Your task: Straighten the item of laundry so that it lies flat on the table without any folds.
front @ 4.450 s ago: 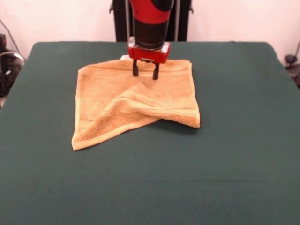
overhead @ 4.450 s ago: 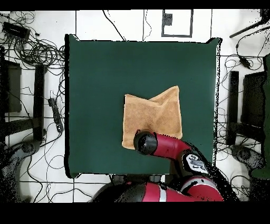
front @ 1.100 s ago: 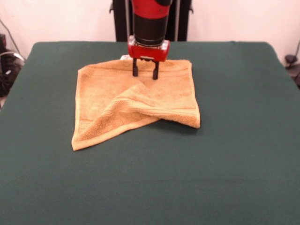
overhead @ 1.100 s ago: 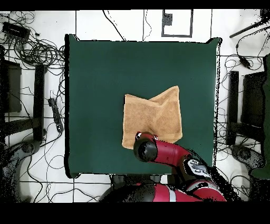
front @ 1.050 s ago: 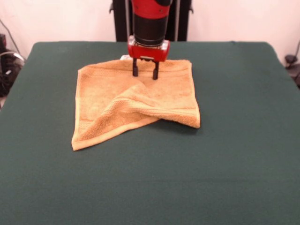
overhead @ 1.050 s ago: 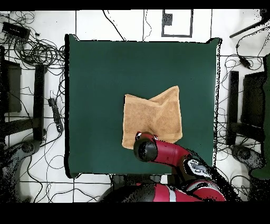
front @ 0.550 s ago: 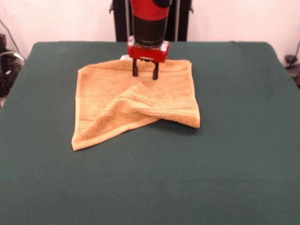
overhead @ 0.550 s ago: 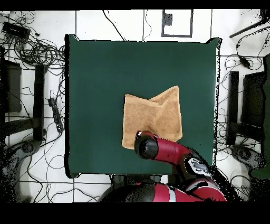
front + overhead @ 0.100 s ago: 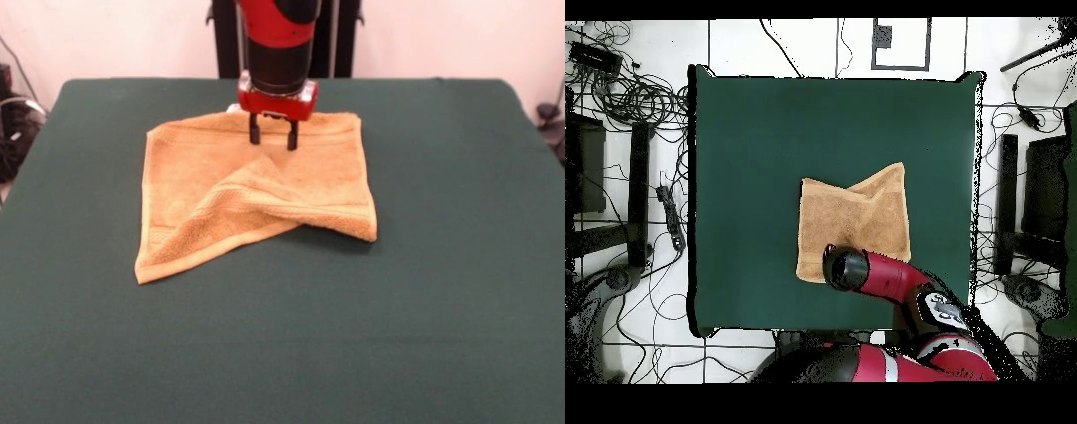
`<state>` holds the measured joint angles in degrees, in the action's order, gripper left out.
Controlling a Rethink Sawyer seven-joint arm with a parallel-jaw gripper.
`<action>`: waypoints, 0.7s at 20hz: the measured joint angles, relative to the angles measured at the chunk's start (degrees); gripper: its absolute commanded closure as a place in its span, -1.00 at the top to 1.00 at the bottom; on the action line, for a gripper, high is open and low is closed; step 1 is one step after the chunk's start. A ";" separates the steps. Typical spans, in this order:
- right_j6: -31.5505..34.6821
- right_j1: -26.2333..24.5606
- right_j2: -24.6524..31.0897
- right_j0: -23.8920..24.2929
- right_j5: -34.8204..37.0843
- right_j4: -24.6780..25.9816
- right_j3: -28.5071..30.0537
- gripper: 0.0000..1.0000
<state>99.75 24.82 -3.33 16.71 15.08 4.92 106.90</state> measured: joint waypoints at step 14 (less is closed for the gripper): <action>0.00 -1.01 -0.02 0.01 6.57 -1.48 -3.08 1.00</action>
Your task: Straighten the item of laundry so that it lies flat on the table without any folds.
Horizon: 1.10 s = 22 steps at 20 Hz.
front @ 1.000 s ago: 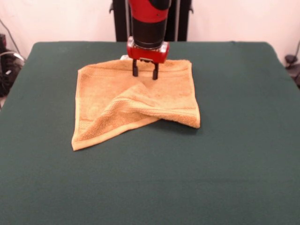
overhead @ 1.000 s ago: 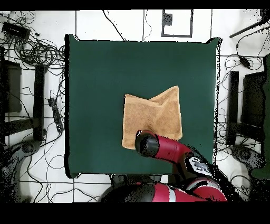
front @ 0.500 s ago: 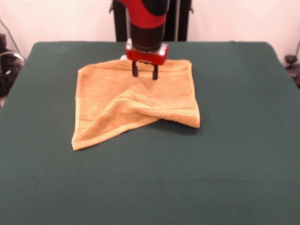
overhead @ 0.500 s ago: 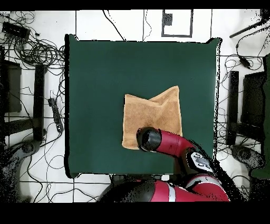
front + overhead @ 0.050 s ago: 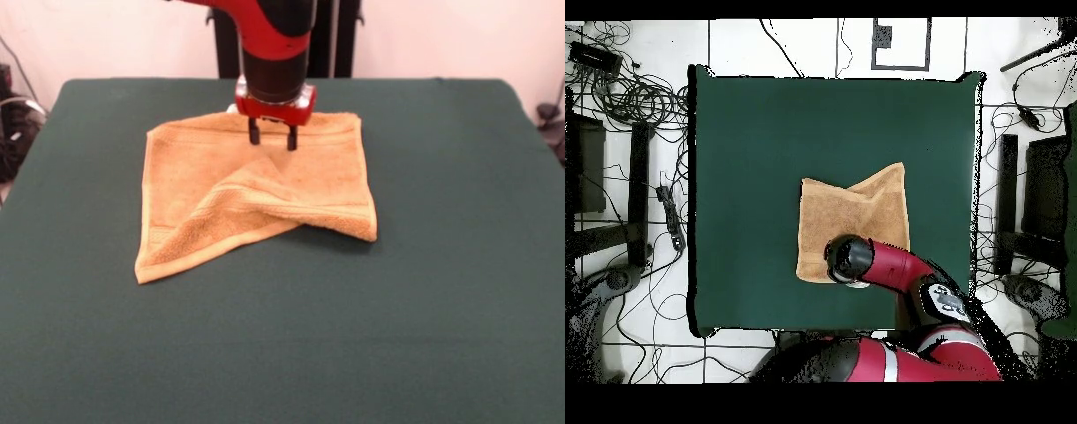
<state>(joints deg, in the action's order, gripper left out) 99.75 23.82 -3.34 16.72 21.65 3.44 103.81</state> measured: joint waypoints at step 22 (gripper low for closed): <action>-0.01 -1.51 -1.28 -0.44 5.41 -5.06 -2.32 1.00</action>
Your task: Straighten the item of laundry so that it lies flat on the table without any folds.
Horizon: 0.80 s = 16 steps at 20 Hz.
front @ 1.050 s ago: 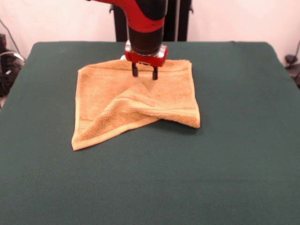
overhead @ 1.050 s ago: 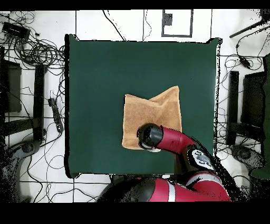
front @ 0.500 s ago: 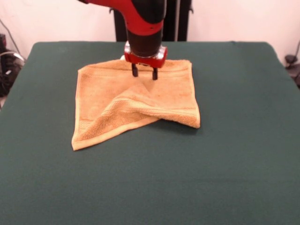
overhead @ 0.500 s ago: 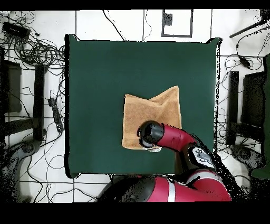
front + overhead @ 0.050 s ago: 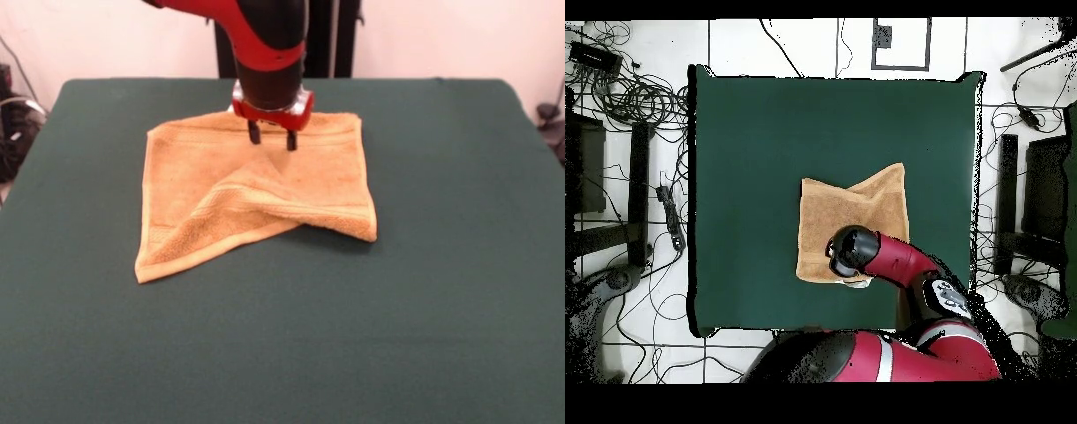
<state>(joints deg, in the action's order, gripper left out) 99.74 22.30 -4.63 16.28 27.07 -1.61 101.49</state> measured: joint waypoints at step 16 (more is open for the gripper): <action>0.01 0.04 -0.06 -0.15 -0.53 0.37 0.08 1.00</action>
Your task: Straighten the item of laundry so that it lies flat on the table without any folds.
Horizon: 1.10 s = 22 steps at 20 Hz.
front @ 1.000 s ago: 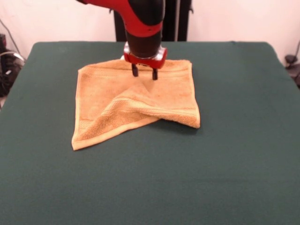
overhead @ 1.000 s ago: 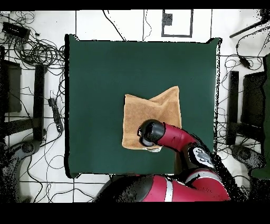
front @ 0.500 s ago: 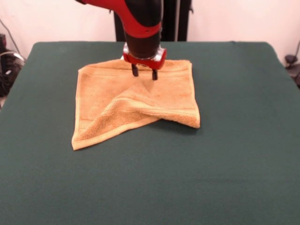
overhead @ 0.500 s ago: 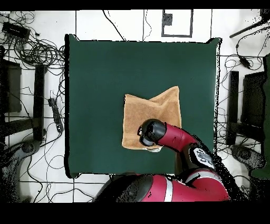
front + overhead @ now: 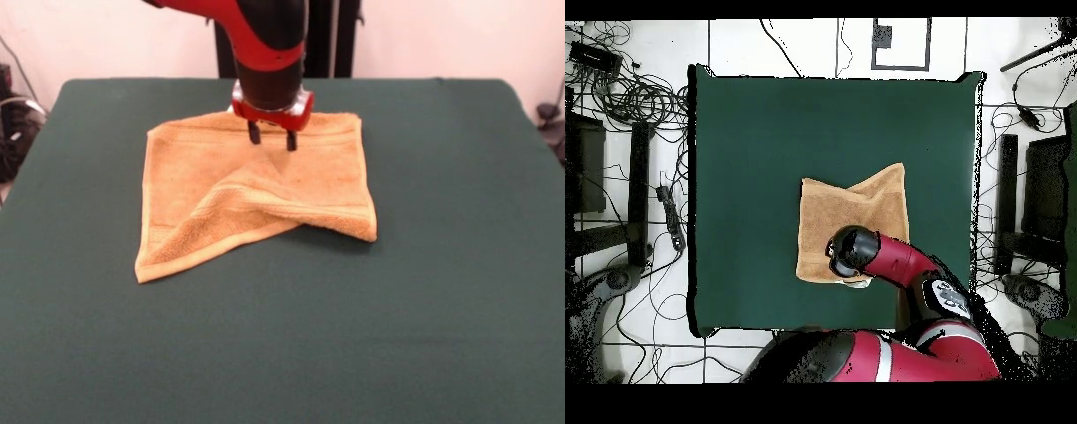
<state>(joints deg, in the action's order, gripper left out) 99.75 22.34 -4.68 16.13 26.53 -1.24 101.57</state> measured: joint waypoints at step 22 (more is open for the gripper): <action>0.02 1.83 0.03 -0.93 -10.28 4.77 4.23 1.00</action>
<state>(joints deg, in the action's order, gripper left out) 99.78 24.17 -4.65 15.20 16.26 3.53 105.80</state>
